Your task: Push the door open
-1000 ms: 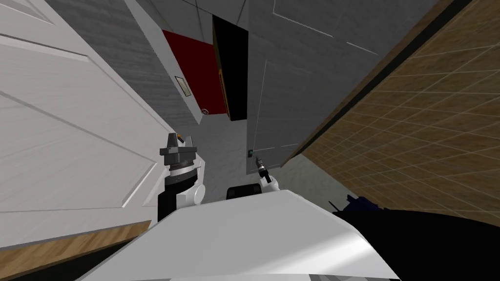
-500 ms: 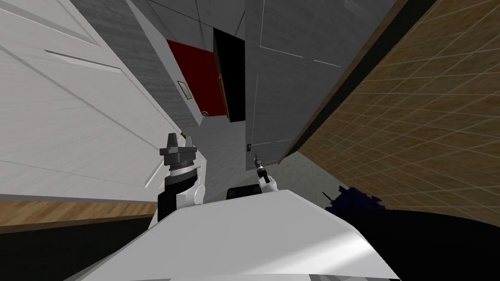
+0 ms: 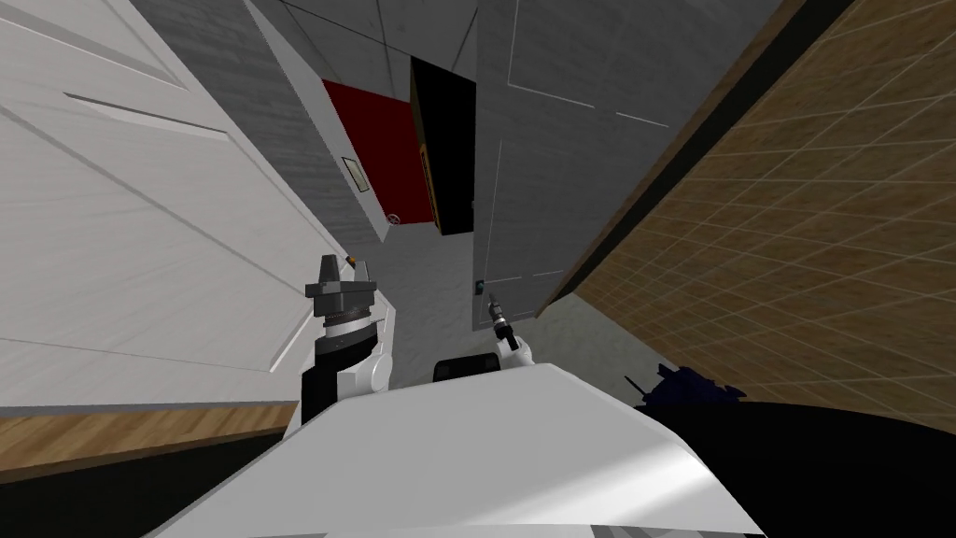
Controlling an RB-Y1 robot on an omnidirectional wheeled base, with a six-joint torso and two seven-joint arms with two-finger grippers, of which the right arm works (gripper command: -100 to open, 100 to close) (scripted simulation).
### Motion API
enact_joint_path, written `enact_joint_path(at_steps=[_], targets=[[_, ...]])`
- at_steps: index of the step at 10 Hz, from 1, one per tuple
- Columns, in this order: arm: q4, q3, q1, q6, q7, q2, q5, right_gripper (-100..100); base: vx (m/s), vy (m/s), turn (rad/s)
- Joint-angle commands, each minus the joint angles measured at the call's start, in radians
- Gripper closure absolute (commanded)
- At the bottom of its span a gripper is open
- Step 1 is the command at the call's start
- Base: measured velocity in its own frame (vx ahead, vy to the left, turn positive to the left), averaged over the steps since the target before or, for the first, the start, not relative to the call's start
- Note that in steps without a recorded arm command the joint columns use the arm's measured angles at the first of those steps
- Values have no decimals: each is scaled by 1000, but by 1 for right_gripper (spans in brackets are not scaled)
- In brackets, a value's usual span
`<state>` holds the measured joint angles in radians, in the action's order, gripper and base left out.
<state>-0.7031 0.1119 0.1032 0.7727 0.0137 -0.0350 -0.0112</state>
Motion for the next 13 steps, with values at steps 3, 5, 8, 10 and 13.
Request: enact_joint_path(at_steps=[3, 5, 8, 10, 13], targets=[[4, -7, 2, 5, -4, -2, 3, -100, 194, 38, 22], [7, -11, 3, 8, -6, 7, 5, -100, 186, 33, 24], [4, -13, 1, 7, -8, 20, 5, -100, 148, 50, 7], [4, -13, 1, 7, -8, 20, 5, 100, -24, -6, 14], [4, -13, 1, 7, -8, 20, 5, 100, -11, -4, 1]])
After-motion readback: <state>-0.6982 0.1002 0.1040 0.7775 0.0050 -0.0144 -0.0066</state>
